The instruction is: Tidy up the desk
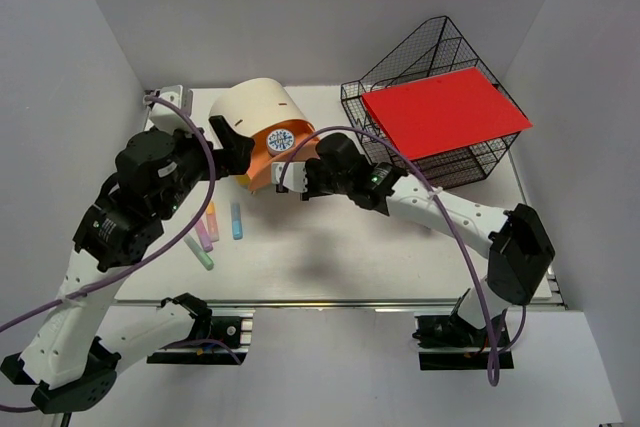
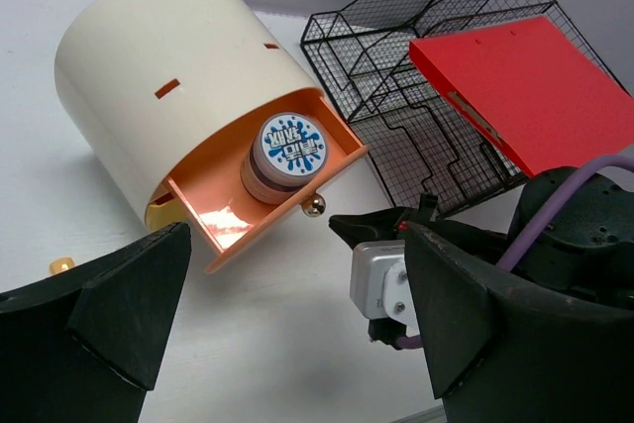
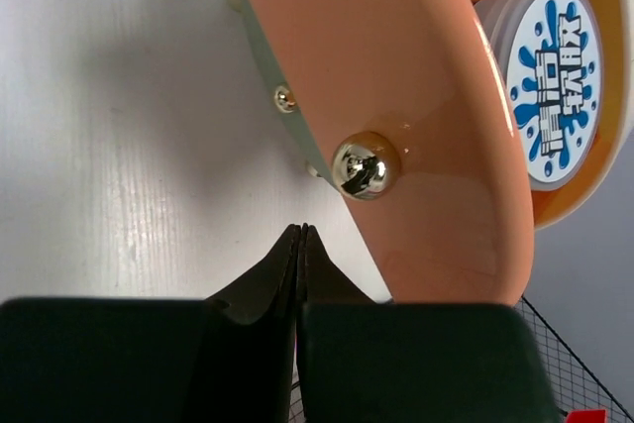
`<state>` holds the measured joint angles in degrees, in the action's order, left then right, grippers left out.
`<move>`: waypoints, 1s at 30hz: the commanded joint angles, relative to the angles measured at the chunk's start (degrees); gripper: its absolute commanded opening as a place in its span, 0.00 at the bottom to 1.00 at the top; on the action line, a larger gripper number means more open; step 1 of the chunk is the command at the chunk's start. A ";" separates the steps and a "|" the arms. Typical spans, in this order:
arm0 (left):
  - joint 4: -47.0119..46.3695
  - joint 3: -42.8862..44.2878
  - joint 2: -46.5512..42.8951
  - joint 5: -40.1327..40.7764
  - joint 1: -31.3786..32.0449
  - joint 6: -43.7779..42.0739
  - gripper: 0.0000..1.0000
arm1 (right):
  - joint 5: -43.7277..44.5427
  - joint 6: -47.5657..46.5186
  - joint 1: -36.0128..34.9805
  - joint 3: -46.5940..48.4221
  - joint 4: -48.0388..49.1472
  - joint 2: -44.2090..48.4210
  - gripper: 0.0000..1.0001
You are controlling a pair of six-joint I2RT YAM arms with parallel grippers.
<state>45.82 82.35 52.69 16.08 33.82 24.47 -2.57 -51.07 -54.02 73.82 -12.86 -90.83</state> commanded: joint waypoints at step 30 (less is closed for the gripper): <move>-1.44 2.12 -2.85 -0.34 -0.16 1.55 0.98 | 4.68 -3.34 1.37 15.12 3.90 -10.77 0.00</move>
<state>45.32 82.48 50.54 16.03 33.82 25.56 1.56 -53.63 -53.21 85.34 -11.51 -100.90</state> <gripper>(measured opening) 0.982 0.004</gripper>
